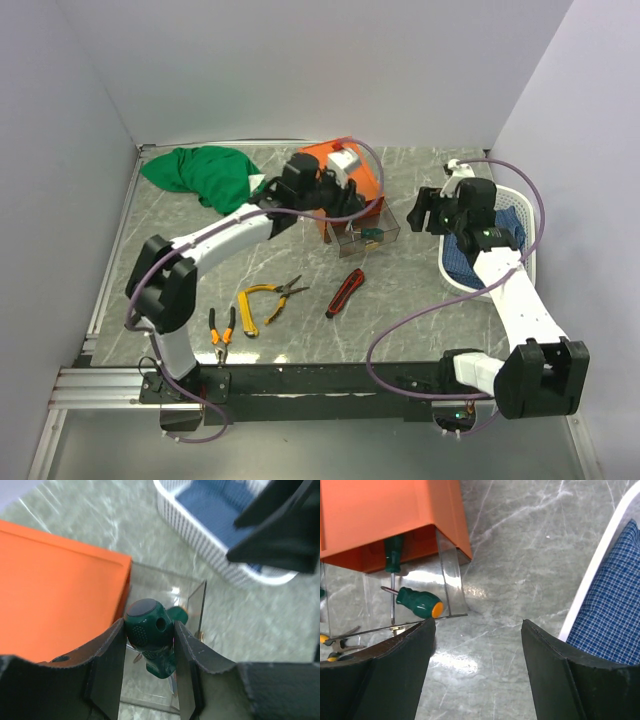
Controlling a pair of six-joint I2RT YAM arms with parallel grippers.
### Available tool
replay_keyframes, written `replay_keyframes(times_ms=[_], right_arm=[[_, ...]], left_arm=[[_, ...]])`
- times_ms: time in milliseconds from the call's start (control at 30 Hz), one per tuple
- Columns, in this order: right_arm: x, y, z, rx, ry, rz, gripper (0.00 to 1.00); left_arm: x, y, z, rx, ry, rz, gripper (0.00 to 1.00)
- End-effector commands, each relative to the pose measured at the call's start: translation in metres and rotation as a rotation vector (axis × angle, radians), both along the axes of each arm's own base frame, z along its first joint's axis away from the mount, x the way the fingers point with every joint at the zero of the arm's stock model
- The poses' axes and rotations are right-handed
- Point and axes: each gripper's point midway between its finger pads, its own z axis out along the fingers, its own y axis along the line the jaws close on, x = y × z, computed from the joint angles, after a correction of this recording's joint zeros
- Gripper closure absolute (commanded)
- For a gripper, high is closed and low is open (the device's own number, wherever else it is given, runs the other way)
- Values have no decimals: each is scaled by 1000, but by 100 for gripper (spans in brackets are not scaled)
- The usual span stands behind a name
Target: Sort the tools into containers
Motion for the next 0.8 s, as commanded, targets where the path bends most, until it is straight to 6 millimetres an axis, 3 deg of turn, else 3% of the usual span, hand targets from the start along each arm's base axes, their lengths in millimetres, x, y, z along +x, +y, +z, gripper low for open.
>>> replay_keyframes(times_ms=[0, 67, 100, 133, 167, 200, 333, 467, 533, 567, 600, 633, 667, 700, 733, 767], right_arm=[[1, -7, 9, 31, -51, -32, 23], [0, -9, 5, 38, -41, -37, 23], [-1, -8, 4, 40, -39, -37, 23], [-1, -8, 2, 43, -35, -35, 23], [-1, -7, 1, 47, -33, -34, 23], [-1, -7, 1, 49, -33, -32, 23], [-1, -5, 0, 58, -29, -28, 23], [-1, -4, 0, 61, -27, -25, 23], [0, -4, 1, 60, -26, -27, 23], [1, -13, 1, 59, -27, -52, 23], [1, -13, 1, 59, -27, -50, 23], [1, -14, 2, 56, -29, -50, 23], [2, -13, 1, 57, -26, -49, 23], [3, -13, -1, 59, -23, -46, 23], [4, -12, 0, 62, -26, -45, 23], [4, -11, -1, 64, -24, -41, 23]], left_arm=[[0, -21, 7, 64, -142, -42, 99], [2, -25, 2, 72, -137, -25, 98], [0, -28, -1, 79, -134, -28, 90], [0, -30, -1, 83, -136, -26, 77], [-1, -31, 0, 79, -135, -25, 55], [1, -30, 3, 78, -142, -9, 47], [8, -25, 15, 80, -169, 34, 34], [22, -3, 48, 69, -221, 172, 26], [30, 29, 65, 84, -219, 325, 20], [33, 49, 57, 94, -176, 391, 16], [28, 73, 71, 82, -172, 461, 14], [28, 96, 68, 75, -129, 554, 13], [28, 122, 42, 121, -72, 607, 13], [16, 145, 41, 132, -38, 636, 13], [8, 163, 9, 180, 28, 669, 13], [7, 186, -3, 204, 57, 712, 13]])
